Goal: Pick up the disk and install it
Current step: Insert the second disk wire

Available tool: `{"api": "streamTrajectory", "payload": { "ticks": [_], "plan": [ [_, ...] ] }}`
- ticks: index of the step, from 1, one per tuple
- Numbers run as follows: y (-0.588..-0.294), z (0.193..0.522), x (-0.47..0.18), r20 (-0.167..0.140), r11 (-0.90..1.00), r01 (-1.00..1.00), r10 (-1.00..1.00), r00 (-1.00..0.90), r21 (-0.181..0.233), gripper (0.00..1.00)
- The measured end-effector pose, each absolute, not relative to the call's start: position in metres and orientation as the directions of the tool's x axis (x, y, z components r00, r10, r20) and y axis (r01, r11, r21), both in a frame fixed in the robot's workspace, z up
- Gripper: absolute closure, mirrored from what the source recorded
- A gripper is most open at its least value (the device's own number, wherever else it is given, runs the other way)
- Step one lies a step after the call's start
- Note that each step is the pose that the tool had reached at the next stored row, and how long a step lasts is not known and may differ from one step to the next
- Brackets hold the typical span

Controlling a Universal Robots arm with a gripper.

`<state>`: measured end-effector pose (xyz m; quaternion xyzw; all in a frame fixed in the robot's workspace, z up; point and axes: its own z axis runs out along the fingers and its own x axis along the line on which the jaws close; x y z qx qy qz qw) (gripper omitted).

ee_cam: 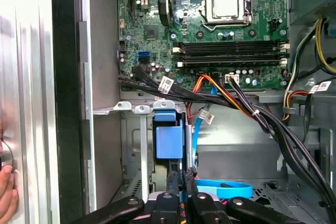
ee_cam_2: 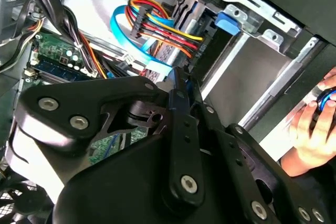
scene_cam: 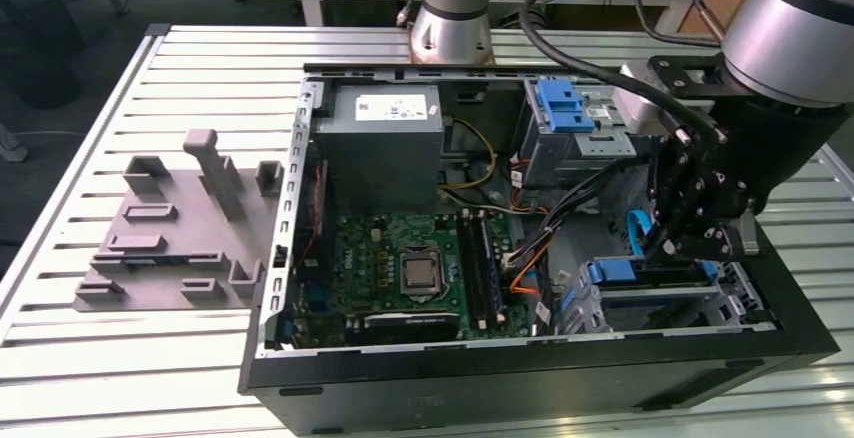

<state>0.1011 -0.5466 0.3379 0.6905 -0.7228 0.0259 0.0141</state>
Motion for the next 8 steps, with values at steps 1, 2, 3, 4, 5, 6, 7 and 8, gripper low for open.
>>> {"api": "streamTrajectory", "payload": {
  "ticks": [1, 2, 3, 4, 5, 6, 7, 8],
  "plan": [
    [-0.5475, 0.3379, 0.1011, 0.048, 0.045, -0.999, -0.998, -0.046, -0.018, 0.84],
    [-0.5477, 0.3379, 0.1011, 0.042, 0.045, -0.999, -0.998, -0.046, -0.017, 0.84],
    [-0.5477, 0.3379, 0.1011, 0.039, 0.046, -0.999, -0.998, -0.046, -0.017, 0.84],
    [-0.5477, 0.3379, 0.1011, 0.038, 0.046, -0.999, -0.998, -0.046, -0.017, 0.84],
    [-0.5477, 0.3379, 0.1011, 0.038, 0.045, -0.999, -0.998, -0.046, -0.017, 0.84],
    [-0.5478, 0.3377, 0.1011, 0.037, 0.045, -0.999, -0.998, -0.046, -0.017, 0.84],
    [-0.5480, 0.3375, 0.1011, 0.037, 0.045, -0.999, -0.998, -0.046, -0.017, 0.84],
    [-0.5484, 0.3374, 0.1011, 0.037, 0.045, -0.999, -0.998, -0.046, -0.017, 0.84]
  ]
}}
